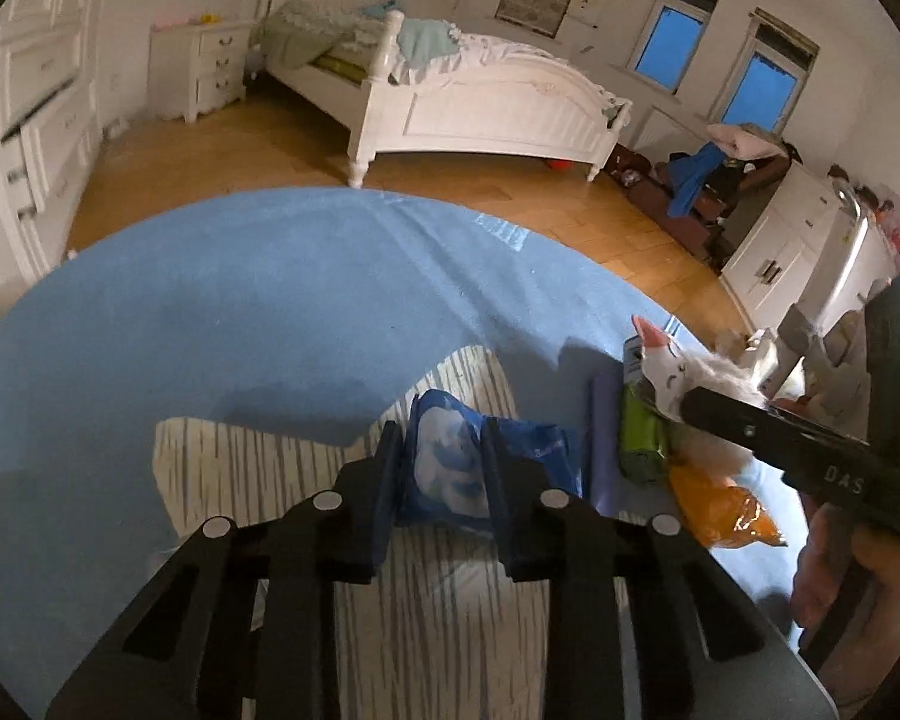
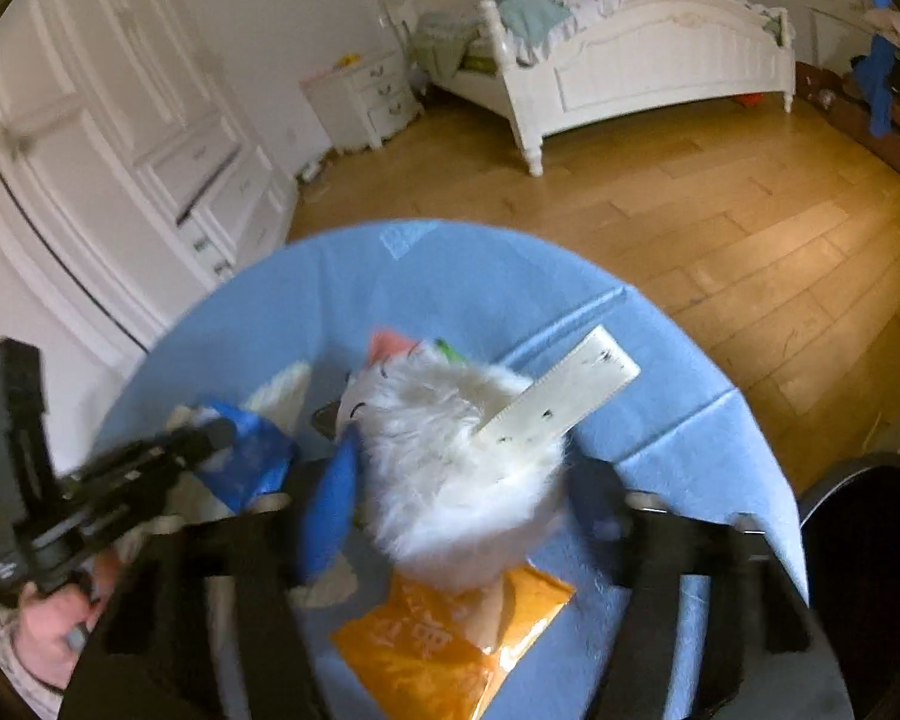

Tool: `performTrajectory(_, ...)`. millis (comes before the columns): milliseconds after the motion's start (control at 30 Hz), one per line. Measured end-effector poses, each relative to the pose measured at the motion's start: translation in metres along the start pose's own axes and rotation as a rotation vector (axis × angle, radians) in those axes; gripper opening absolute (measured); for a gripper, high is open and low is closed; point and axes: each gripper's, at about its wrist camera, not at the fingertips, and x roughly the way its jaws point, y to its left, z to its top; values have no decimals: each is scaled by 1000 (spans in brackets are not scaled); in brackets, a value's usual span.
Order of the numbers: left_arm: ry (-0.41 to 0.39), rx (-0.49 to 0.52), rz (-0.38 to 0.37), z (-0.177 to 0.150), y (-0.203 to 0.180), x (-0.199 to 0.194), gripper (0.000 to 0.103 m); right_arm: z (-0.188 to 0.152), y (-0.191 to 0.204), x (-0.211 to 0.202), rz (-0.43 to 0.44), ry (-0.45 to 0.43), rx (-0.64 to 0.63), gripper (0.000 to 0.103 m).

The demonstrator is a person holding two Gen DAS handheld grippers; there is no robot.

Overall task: Collect trash
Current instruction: 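Grasp the blue wipes pack with the left tool while the right grasps the white fluffy toy, then carry both items over the black bin and open both tools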

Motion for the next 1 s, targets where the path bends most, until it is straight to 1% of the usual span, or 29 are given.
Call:
performTrajectory(67,-18,-5,-4,-2,-1,-6,22,-3,-2,-5,8,-19,4,46)
performTrajectory(100,-29,-17,-7,-1,-1,-10,22,-4,-4,-9,22,-34,15,40)
performTrajectory(133,-40,-27,-10,0,0,-13,22,-5,-6,-16,40,-58,29,39)
performTrajectory(233,-82,-53,-28,4,-3,-30,21,-7,-12,-45,65,-146,54,39)
performTrajectory(367,-135,-30,-68,12,-25,-55,21,-15,-19,-93,78,-267,82,39)
performTrajectory(400,-143,-20,-80,14,-32,-58,21,-18,-22,-106,72,-295,88,39)
performTrajectory(500,-159,22,-132,18,-62,-67,21,-29,-37,-140,18,-373,100,39)
performTrajectory(567,-151,56,-177,17,-88,-68,21,-42,-51,-162,-39,-414,117,39)
performTrajectory(667,-131,102,-229,11,-122,-62,21,-60,-75,-181,-99,-437,158,39)
performTrajectory(700,-116,126,-256,8,-141,-56,21,-68,-87,-189,-123,-446,181,39)
performTrajectory(867,-48,201,-346,-14,-209,-29,21,-110,-132,-207,-192,-445,266,39)
performTrajectory(1000,7,237,-399,-29,-250,-7,21,-145,-174,-213,-227,-425,350,39)
